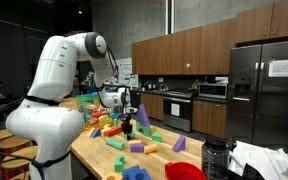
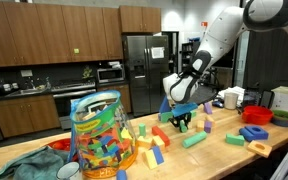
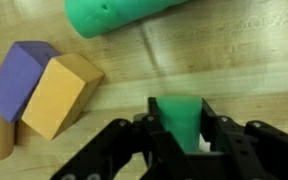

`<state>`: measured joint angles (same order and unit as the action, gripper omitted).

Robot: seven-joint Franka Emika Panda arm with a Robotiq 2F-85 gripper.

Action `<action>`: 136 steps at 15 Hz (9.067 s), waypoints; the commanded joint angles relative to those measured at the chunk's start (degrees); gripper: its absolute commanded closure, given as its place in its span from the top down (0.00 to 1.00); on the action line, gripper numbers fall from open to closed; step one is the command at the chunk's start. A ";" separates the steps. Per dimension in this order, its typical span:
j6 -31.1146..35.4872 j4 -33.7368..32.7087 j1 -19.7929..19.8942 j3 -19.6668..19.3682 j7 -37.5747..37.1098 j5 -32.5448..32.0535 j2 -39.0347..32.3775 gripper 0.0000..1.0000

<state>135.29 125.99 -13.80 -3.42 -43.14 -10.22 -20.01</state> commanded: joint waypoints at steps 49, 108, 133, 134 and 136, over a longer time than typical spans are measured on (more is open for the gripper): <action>0.69 -6.94 -1.07 1.11 -9.49 -0.95 -4.94 0.95; 0.18 -5.42 -1.12 2.46 -8.10 -0.15 -3.84 1.00; 3.06 1.78 0.62 3.17 -6.68 5.49 -0.50 0.46; 3.00 1.77 0.61 3.25 -6.68 5.47 -0.45 0.40; 3.09 1.77 0.65 3.55 -6.51 5.59 -0.38 0.24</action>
<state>139.02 125.08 -13.89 -0.30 -50.99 -5.43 -21.51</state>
